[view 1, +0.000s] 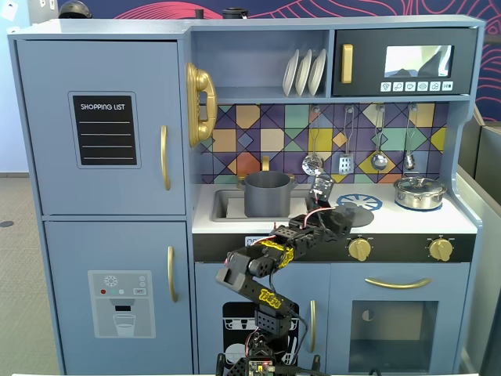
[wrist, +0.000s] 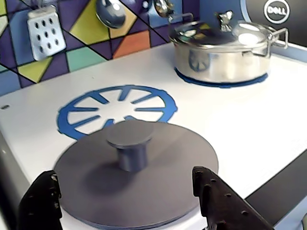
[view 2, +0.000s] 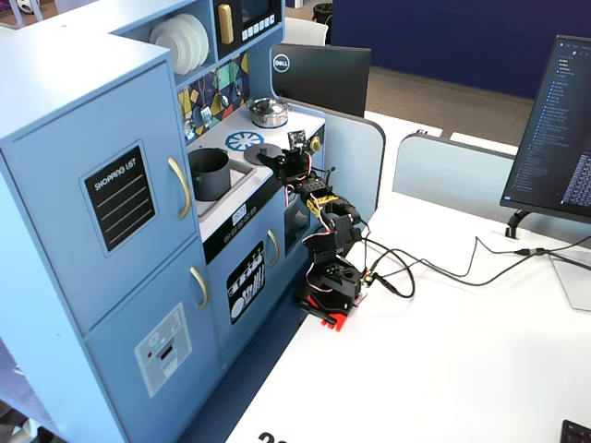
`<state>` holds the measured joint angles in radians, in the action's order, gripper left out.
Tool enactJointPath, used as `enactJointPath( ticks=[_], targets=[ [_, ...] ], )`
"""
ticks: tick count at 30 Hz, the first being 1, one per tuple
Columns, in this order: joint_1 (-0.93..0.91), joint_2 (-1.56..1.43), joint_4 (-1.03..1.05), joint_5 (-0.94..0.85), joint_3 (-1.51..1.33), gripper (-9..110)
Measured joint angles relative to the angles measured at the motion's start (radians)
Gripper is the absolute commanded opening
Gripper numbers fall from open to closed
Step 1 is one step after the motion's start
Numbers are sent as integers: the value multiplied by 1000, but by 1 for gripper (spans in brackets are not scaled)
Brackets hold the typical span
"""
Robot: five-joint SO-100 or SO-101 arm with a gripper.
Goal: Pick up the lid from the counter and put it on the gray recipient
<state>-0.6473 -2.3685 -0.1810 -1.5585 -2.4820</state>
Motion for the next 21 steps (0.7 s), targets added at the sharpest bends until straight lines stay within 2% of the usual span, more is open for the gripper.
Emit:
enactJointPath(
  ticks=[13, 21],
  targets=[
    [-15, 290, -92, 0, 190, 26],
    [-15, 367, -109, -6, 215, 24]
  ],
)
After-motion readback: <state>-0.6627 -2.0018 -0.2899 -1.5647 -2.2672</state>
